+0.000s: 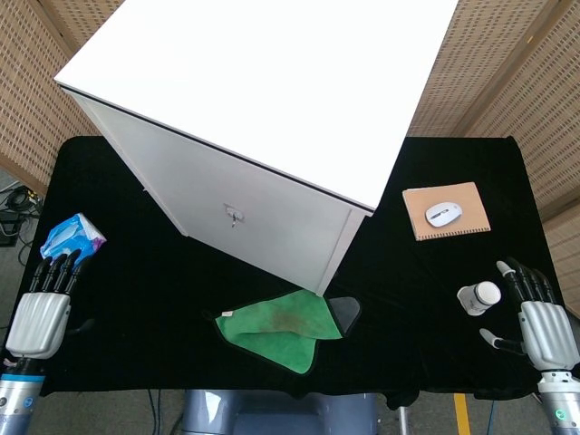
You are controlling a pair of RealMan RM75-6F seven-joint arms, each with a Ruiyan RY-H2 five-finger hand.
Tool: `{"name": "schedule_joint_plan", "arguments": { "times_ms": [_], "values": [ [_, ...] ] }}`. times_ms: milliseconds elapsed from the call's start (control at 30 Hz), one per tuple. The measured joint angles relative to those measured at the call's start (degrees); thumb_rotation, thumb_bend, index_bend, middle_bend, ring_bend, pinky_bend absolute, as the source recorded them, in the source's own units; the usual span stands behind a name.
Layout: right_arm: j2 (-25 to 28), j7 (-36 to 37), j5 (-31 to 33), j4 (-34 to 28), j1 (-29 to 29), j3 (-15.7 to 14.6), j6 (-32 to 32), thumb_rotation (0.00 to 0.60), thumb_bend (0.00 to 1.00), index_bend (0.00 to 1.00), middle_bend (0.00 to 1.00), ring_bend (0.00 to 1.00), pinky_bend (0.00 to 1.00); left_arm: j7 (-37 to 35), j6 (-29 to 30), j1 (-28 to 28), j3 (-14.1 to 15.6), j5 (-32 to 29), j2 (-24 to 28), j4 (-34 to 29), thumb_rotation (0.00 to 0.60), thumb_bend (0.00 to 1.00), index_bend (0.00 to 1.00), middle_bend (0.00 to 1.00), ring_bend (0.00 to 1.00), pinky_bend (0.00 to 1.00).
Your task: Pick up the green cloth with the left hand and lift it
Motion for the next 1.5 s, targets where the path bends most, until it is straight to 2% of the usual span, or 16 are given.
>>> {"name": "schedule_joint_plan", "arguments": {
  "times_ms": [33,100,133,167,200,300,500,733,867,1067,1233,1367,1433,1500],
  "values": [
    [0.02,0.08,0.04,0.03,-0.01,0.01,0.00,0.600,0.08,0.00,0.00,0.00,0.00,0.11,0.04,-0.01,0.05,0.19,-0.13,-0.01,0.600,0.04,0.00,0.03,0.00,0.00],
    [0.15,0.54,0.25,0.08,-0.07,0.09,0.03,0.600,0.08,0.00,0.00,0.00,0.00,0.64,-0.09,-0.26,0.24,1.05,-0.70,-0.03,0.600,0.06,0.04,0.30,0.13,0.06],
    [0.25,0.85,0.33,0.09,-0.11,0.13,0.05,0.600,0.08,0.00,0.00,0.00,0.00,0.80,-0.20,-0.46,0.27,1.59,-1.22,0.02,0.600,0.06,0.06,0.38,0.17,0.09],
    [0.43,1.21,0.39,0.10,-0.15,0.18,0.10,0.600,0.08,0.00,0.00,0.00,0.00,0.86,-0.54,-0.84,0.33,2.15,-2.09,0.08,0.600,0.07,0.08,0.50,0.26,0.15],
    [0.59,1.37,0.40,0.09,-0.21,0.22,0.21,0.600,0.08,0.00,0.00,0.00,0.00,0.92,-1.07,-1.17,0.39,2.32,-2.69,0.10,0.600,0.07,0.09,0.55,0.30,0.19],
    [0.71,1.56,0.30,0.00,-0.28,0.26,0.39,0.600,0.08,0.00,0.00,0.00,0.00,2.08,-4.10,-2.78,0.57,2.54,-4.09,-0.08,0.600,0.07,0.11,0.63,0.37,0.25],
    [1.01,2.09,0.45,-0.12,-0.42,0.42,0.62,0.600,0.08,0.00,0.00,0.00,0.00,7.88,-11.64,-6.89,0.19,1.20,-8.30,-1.32,0.600,0.08,0.18,0.71,0.45,0.33],
    [1.42,3.26,0.49,0.04,-0.51,0.60,0.77,0.600,0.08,0.00,0.00,0.00,0.00,14.57,-19.43,-11.62,-1.67,-6.09,-15.45,-2.30,0.600,0.11,0.21,0.73,0.47,0.35],
    [1.60,3.82,0.48,0.08,-0.65,0.71,1.08,0.600,0.08,0.00,0.00,0.00,0.00,21.81,-21.86,-14.38,-3.03,-11.76,-20.58,-2.38,0.600,0.19,0.12,0.73,0.47,0.35],
    [1.87,4.57,0.65,0.11,-0.68,0.88,1.04,0.600,0.08,0.00,0.00,0.00,0.00,31.71,-24.32,-18.81,-4.57,-21.05,-26.90,-2.76,0.600,0.20,0.08,0.73,0.47,0.35],
    [2.03,5.25,0.53,0.14,-0.74,0.90,1.15,0.600,0.08,0.00,0.00,0.00,0.00,38.00,-24.75,-21.89,-5.22,-26.85,-30.81,-2.54,0.600,0.20,0.00,0.71,0.47,0.35],
    [2.33,6.18,0.60,0.24,-0.86,1.01,1.30,0.600,0.08,0.00,0.00,0.00,0.00,42.89,-22.79,-24.19,-5.32,-30.79,-33.73,-2.17,0.600,0.20,0.00,0.60,0.37,0.35],
    [2.42,6.39,0.59,0.25,-0.87,1.04,1.30,0.600,0.08,0.00,0.00,0.00,0.00,44.09,-21.48,-24.97,-5.10,-31.57,-34.49,-1.95,0.600,0.20,0.00,0.51,0.30,0.34],
    [2.48,6.52,0.43,0.23,-0.89,1.02,1.36,0.600,0.08,0.00,0.00,0.00,0.00,44.62,-20.25,-25.53,-4.67,-32.30,-34.88,-1.82,0.600,0.20,0.00,0.36,0.24,0.31]
  ]
}}
